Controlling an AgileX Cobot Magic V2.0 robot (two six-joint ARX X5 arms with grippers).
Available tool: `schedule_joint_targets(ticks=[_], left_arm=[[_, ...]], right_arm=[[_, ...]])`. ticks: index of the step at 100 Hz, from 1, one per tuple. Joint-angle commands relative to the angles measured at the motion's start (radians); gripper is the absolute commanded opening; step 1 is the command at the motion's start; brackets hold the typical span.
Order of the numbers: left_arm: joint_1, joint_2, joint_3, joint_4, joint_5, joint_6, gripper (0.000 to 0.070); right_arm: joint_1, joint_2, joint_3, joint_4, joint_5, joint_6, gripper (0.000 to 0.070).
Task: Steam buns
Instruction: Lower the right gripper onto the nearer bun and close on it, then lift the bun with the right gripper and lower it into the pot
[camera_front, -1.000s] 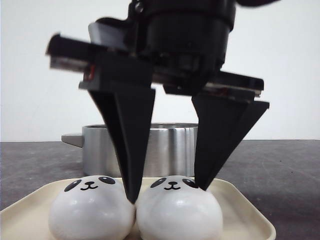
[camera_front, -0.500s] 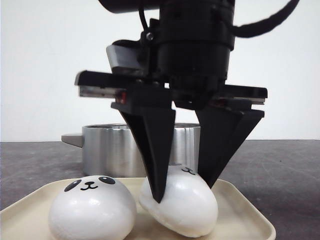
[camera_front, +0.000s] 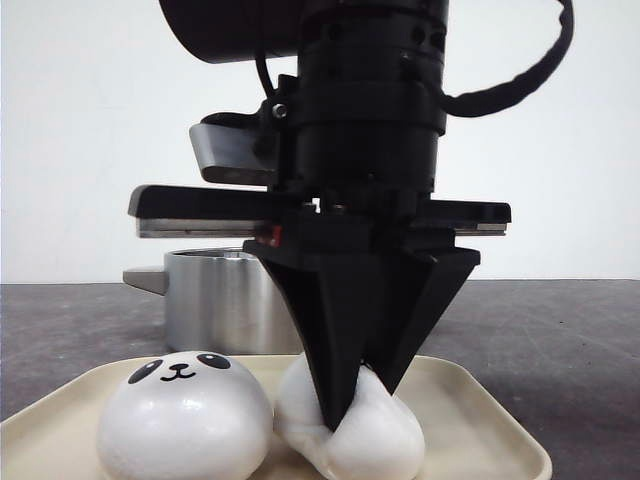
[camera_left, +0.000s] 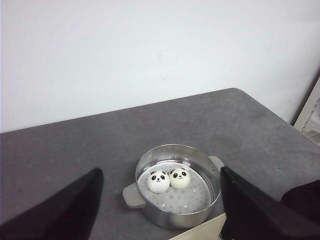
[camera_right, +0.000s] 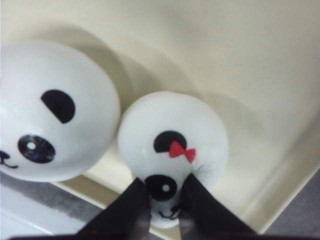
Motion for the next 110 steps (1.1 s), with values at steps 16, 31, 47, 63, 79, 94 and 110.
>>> schedule_joint_targets(ticks=[16,31,47,63,79,94,110], left_arm=[[-0.008,0.006,0.024,-0.027,0.001,-0.002,0.0424],[-0.008,0.006,0.024,-0.026,0.0,-0.002,0.0424],[-0.008,0.006,0.024,-0.024,0.0,-0.002,0.0424],[-0.008,0.006,0.023,-0.004,-0.003,0.0,0.0424],[-0.008,0.006,0.023,0.011,-0.004,0.002,0.0424],[-0.008,0.007,0.023,0.012,-0.004,0.002,0.0424],[-0.008,0.006,0.023,0.01,-0.004,0.001,0.0424]], right_arm=[[0.04,-0.1,-0.002,0.007,0.08,-0.011,0.0017],[0.101,-0.23,0.0,0.006,0.127,-0.003,0.0016],[0.15,-0.361,0.055,0.0,0.224,-0.006,0.0011],[0.098,-0.398,0.198,-0.027,0.301,-0.121,0.001],[-0.055,-0.341,0.334,-0.035,0.27,-0.299,0.0009],[-0.22,-0.227,0.412,-0.05,0.153,-0.383,0.0009],[-0.318,-0.077,0.461,-0.048,0.068,-0.436,0.0009]])
